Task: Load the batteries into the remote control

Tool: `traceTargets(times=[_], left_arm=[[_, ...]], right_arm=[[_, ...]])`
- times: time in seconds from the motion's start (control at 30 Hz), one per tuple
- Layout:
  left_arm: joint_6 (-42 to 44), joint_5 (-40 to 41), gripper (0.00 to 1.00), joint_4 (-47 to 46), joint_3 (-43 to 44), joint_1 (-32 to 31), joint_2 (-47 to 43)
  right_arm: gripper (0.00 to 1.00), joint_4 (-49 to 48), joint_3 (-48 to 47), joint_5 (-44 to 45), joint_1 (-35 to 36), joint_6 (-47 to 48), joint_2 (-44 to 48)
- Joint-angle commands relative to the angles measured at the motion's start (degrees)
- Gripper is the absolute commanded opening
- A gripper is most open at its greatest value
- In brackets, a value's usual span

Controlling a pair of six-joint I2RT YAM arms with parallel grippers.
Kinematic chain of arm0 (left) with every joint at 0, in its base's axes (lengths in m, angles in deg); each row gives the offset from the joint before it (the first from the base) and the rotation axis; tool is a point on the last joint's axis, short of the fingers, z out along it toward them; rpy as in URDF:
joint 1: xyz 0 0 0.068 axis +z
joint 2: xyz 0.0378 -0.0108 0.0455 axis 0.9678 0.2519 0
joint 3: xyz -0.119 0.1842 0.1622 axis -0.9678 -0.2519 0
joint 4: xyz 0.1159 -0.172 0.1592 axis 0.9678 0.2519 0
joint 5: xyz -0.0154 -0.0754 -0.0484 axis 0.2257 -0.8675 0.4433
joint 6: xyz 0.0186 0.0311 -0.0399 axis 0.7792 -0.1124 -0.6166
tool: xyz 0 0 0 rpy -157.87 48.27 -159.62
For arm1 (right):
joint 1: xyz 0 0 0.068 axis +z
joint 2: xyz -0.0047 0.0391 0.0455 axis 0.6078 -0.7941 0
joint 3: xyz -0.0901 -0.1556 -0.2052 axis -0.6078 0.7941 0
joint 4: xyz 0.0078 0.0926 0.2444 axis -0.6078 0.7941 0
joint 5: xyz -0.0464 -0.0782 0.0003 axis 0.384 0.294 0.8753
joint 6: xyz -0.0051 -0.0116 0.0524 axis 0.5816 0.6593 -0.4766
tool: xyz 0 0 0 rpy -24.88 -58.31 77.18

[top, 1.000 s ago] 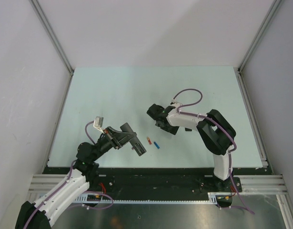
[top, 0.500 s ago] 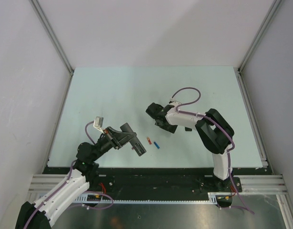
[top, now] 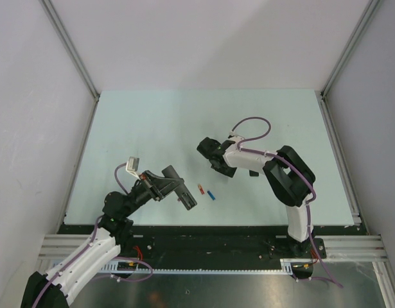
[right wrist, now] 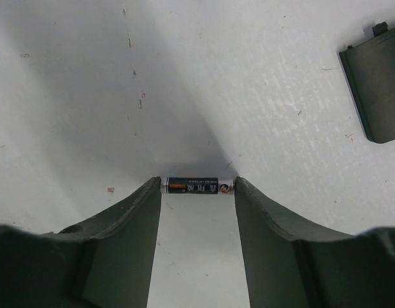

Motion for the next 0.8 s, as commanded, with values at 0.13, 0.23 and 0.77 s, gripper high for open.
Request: traceTargets(times=[0.13, 0.23, 0.77], left_arm=[[-0.9, -0.3, 0.0, -1.0, -8.3, -0.3, -0.7], [-0.8, -0.4, 0.0, -0.9, -8.2, -0.2, -0.8], [3.1, -2.9, 0.0, -0.8, -7.9, -0.5, -5.1]], right_arm=[[0.45, 2.3, -1.0, 1.8, 0.9, 0.2, -1.7], [0.41, 2.6, -1.0, 3.5, 1.4, 2.9, -0.7], [0.4, -20.7, 8.8, -19.9, -2.0, 71.5, 16.2]])
